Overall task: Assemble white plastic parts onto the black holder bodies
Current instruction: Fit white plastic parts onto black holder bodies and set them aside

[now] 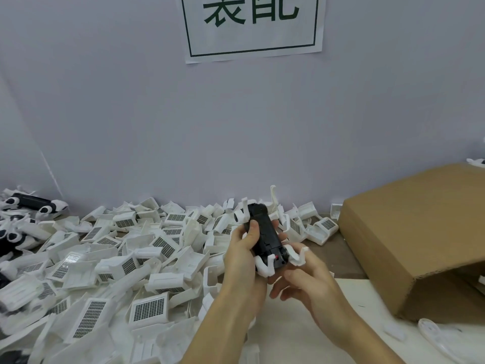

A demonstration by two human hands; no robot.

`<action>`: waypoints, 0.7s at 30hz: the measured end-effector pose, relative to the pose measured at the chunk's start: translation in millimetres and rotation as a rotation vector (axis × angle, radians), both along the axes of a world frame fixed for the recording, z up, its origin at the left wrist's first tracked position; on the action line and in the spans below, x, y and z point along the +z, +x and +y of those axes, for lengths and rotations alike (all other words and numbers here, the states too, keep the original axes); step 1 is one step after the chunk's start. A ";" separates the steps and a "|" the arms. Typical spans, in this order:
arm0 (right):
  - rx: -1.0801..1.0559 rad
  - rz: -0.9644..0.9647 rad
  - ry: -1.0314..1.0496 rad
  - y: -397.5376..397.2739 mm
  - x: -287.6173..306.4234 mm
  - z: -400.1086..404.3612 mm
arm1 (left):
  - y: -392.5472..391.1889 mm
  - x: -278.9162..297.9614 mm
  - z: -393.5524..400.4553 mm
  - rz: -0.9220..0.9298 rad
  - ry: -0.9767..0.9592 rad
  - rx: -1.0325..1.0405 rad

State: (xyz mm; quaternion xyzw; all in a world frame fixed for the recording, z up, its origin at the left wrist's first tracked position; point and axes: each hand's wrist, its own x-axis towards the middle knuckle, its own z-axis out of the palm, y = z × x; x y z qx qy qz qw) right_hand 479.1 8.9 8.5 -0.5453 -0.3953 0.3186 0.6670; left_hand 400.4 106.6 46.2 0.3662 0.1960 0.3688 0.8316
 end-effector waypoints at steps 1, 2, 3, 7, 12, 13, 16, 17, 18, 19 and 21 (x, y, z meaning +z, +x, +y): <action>0.008 0.004 0.003 -2.0 -0.3 0.4 | 0.5 -0.9 -0.2 0.033 0.019 0.020; 0.006 -0.005 -0.002 -3.8 -0.3 0.8 | 1.1 -1.4 -0.4 0.071 0.041 0.037; -0.003 -0.020 -0.011 -5.7 -0.2 1.1 | 0.9 -1.7 -0.6 0.111 0.065 0.050; -0.099 -0.059 -0.053 -11.8 -0.2 4.8 | 1.4 -4.7 -2.9 0.189 0.165 0.064; -0.118 -0.004 -0.086 -13.8 -2.7 6.5 | 5.5 -11.8 -3.3 0.251 0.299 0.081; -0.110 0.004 -0.084 -13.8 -2.6 6.1 | 5.3 -12.1 -3.1 0.249 0.298 0.082; -0.093 0.006 -0.086 -12.7 -3.5 6.8 | 5.3 -13.6 -2.5 0.246 0.290 0.075; -0.085 0.000 -0.087 -12.2 -4.0 7.1 | 5.5 -14.3 -2.3 0.244 0.285 0.073; -0.079 -0.008 -0.087 -12.0 -4.4 7.3 | 5.5 -14.7 -2.3 0.241 0.279 0.073; -0.074 -0.018 -0.086 -11.7 -5.0 7.3 | 5.5 -14.7 -2.3 0.236 0.271 0.075; -0.066 -0.040 -0.078 -11.5 -5.7 7.6 | 5.0 -14.3 -2.3 0.223 0.251 0.081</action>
